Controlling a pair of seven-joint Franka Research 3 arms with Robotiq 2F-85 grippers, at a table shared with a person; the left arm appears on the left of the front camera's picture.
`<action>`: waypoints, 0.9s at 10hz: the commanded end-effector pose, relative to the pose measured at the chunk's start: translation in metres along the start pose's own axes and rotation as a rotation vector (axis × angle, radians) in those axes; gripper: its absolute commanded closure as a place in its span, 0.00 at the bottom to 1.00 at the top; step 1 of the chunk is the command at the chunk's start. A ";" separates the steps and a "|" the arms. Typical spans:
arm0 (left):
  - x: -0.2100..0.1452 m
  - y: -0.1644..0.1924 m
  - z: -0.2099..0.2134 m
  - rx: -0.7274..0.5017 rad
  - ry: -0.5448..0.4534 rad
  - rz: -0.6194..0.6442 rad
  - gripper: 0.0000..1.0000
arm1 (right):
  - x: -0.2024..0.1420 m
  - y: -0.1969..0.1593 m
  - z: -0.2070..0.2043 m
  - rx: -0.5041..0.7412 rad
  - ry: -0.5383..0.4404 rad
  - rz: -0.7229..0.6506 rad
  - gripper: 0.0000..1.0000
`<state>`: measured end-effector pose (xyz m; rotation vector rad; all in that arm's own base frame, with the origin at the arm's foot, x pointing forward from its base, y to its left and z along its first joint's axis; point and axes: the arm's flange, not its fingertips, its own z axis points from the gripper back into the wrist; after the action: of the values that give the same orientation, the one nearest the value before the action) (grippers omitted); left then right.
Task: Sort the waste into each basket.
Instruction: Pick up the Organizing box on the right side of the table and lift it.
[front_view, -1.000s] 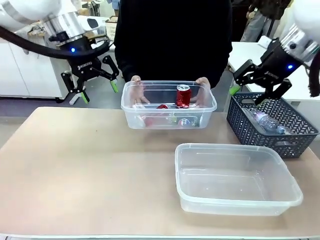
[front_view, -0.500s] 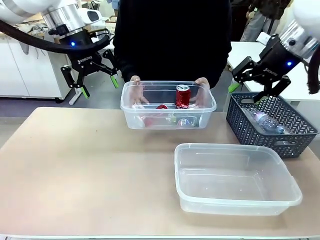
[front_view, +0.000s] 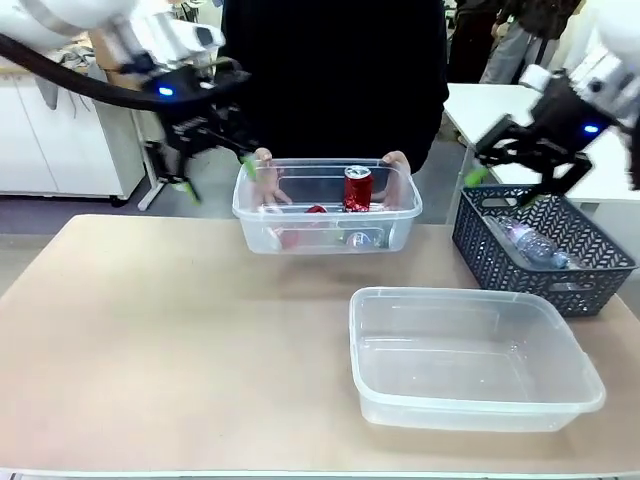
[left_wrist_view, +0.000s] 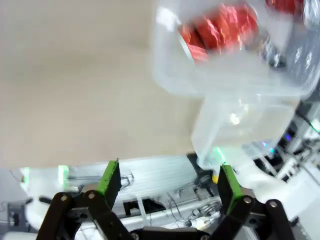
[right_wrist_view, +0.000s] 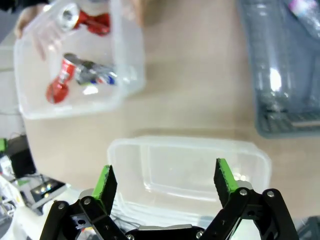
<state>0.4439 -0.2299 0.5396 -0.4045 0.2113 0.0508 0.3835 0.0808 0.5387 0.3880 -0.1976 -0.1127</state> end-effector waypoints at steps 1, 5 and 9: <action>-0.026 -0.075 -0.057 0.023 0.203 0.012 0.00 | -0.044 -0.078 0.024 -0.080 0.020 0.019 0.00; -0.101 -0.121 -0.135 0.322 0.443 -0.261 0.00 | -0.104 -0.159 0.014 -0.189 -0.002 0.135 0.00; -0.117 -0.131 -0.158 0.224 0.397 -0.145 0.00 | -0.090 -0.135 0.010 -0.291 0.202 0.223 0.00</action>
<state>0.3232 -0.4076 0.4750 -0.2223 0.5567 -0.1700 0.2857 -0.0564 0.4851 0.1738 -0.0778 0.0137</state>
